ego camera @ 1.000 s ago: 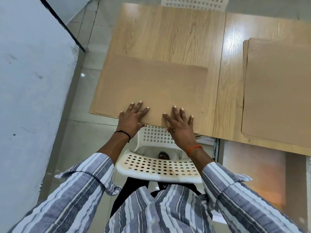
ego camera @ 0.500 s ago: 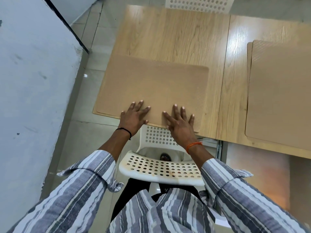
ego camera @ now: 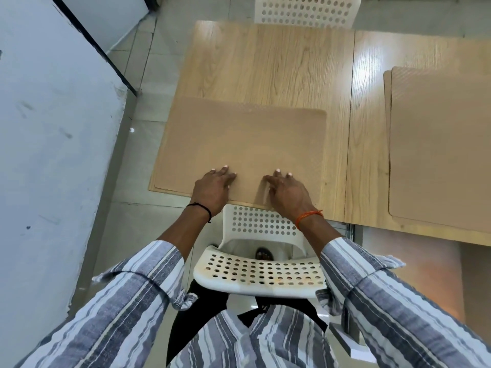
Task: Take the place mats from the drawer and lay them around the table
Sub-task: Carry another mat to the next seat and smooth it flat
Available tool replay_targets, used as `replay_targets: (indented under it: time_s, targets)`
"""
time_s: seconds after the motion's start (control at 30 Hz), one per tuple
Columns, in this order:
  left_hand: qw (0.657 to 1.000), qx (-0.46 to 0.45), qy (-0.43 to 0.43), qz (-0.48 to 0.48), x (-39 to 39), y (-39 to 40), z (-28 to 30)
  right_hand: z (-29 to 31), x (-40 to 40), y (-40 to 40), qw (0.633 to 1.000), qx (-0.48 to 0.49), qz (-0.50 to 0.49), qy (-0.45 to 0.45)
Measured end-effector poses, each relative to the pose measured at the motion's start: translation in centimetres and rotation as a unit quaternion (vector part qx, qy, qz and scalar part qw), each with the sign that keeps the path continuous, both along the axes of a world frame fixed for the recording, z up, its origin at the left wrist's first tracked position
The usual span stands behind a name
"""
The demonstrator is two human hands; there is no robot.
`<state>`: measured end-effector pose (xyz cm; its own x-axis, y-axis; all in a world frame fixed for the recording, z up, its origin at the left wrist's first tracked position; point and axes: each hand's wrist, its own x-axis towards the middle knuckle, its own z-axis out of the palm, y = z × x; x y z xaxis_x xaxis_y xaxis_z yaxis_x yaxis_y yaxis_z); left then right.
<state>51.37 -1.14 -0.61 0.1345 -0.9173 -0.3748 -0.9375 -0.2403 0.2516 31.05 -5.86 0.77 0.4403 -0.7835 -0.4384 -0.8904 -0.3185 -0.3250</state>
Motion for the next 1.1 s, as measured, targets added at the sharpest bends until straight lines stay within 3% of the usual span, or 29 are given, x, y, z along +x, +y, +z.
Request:
replay_targets:
  time_s: [0.2,0.33,0.53,0.67,0.9,1.1]
  targets:
    - [0.991,-0.118,0.056,0.030,1.6,-4.1,1.7,1.5,2.5,-3.0,0.996,-0.046,-0.071,0.035]
    - [0.977,-0.191,0.090,0.017,3.9,-8.3,0.8,0.9,5.2,-4.0,0.982,-0.144,-0.118,-0.038]
    - [0.984,-0.162,-0.009,-0.068,8.0,-13.7,-3.5,-0.9,10.4,-6.5,0.974,-0.162,-0.112,-0.112]
    - [0.984,-0.154,-0.003,-0.084,9.5,-14.3,-5.9,-2.8,13.7,-9.2,0.974,-0.137,-0.130,-0.128]
    - [0.983,-0.168,-0.009,-0.068,9.6,-14.7,-6.3,-6.3,17.5,-13.4,0.977,-0.140,-0.135,-0.089]
    - [0.983,-0.169,-0.016,-0.065,9.7,-14.6,-6.1,-7.4,14.3,-14.0,0.976,-0.180,-0.123,-0.020]
